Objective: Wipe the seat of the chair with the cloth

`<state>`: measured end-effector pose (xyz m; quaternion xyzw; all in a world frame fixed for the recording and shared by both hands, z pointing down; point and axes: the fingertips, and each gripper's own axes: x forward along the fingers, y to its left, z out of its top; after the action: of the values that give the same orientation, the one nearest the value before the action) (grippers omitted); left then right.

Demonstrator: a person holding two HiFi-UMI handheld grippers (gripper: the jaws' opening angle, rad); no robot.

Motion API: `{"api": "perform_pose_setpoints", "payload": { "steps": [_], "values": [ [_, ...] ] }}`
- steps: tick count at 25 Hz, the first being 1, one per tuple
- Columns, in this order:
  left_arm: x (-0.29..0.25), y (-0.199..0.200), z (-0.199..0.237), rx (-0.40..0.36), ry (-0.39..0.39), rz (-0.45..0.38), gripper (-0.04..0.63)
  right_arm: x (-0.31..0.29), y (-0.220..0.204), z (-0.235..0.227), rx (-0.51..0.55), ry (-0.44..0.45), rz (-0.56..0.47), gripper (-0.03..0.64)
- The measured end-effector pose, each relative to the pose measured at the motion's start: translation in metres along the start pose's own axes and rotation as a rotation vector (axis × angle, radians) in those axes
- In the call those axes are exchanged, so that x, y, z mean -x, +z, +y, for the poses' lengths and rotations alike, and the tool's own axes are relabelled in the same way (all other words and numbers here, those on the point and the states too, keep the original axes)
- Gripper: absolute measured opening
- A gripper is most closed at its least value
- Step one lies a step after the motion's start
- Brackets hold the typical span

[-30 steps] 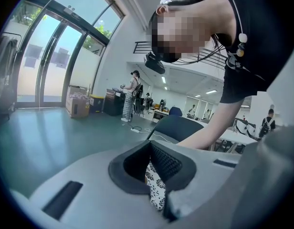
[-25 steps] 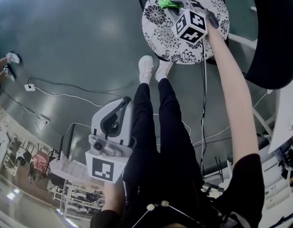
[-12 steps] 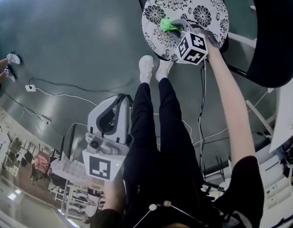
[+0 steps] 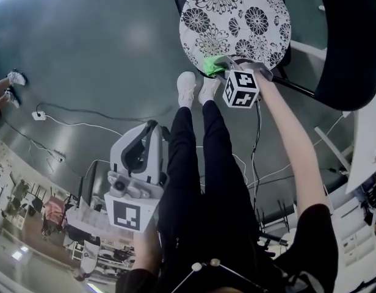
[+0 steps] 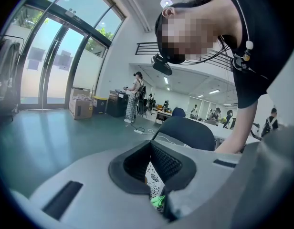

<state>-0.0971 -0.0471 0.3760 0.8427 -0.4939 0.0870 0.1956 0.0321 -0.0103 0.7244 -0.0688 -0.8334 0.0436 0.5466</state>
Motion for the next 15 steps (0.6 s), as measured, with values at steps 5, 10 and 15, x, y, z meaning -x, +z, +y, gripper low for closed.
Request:
{"api": "perform_pose_setpoints", "payload": {
  "steps": [5,10,15],
  "values": [
    [-0.003,0.002,-0.002,-0.01,-0.008,-0.001,0.005,0.008,0.005,0.001,0.012,0.025,-0.014,0.084],
    [-0.004,-0.001,-0.003,-0.011,-0.012,0.007,0.005,0.039,-0.012,-0.082,-0.072,-0.164,-0.023,0.084],
    [-0.007,0.001,-0.006,-0.008,-0.015,0.006,0.005,0.077,-0.041,-0.177,-0.166,-0.351,-0.017,0.084]
  ]
}}
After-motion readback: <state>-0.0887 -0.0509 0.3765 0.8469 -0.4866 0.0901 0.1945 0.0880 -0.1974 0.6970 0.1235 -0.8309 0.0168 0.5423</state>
